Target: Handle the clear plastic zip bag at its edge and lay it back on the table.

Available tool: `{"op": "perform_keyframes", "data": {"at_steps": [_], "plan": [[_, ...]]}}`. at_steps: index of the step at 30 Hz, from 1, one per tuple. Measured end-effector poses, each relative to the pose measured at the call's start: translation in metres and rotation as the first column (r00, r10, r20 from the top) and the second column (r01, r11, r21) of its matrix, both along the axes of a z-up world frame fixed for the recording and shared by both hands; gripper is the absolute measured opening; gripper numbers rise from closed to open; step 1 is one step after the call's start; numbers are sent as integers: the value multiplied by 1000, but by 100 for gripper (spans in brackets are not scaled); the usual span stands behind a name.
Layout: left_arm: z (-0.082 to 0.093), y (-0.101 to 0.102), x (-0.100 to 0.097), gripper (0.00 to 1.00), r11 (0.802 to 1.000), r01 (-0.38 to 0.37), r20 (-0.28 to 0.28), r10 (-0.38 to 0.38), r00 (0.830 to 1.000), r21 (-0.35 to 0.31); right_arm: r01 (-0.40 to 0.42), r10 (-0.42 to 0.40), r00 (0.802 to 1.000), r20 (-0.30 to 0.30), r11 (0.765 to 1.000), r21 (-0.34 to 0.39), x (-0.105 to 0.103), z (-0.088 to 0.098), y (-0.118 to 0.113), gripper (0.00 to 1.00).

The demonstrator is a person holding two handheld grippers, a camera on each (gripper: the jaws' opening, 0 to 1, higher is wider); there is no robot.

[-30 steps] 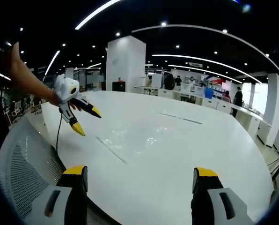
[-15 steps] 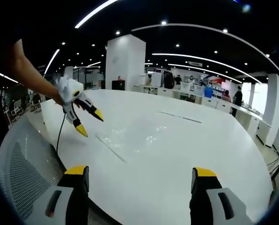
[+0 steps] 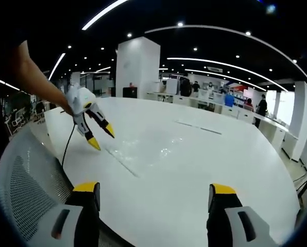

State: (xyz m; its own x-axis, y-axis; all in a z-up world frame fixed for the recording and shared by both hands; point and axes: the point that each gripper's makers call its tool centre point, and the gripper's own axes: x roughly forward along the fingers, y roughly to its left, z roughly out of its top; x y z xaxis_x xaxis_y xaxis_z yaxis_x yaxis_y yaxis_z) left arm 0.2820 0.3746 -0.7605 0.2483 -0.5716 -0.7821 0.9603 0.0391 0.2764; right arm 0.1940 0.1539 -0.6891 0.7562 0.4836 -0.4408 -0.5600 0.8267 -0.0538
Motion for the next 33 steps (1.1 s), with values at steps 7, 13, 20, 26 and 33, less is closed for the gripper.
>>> {"op": "perform_keyframes", "data": {"at_steps": [7,13,20,26,33], "plan": [[-4,-2,6,32,1000,17,-7,-17,1000,24,-16,16,1000,20,1000,-5,0,3,2,80],[-6,-1,10,29,999,33,-19,-32,999,40,-12,13,1000,9,1000,-12,1,1,1,80],[-9,4,10,27,995,73,-30,-71,997,75,-7,7,1000,-7,1000,-19,0,-2,0,81],[-11,3,6,23,991,98,-39,-95,995,86,-5,5,1000,-6,1000,-16,1,-2,0,81],[-11,0,9,16,987,119,-99,-108,989,109,-16,16,1000,13,1000,-15,1,1,1,78]]}}
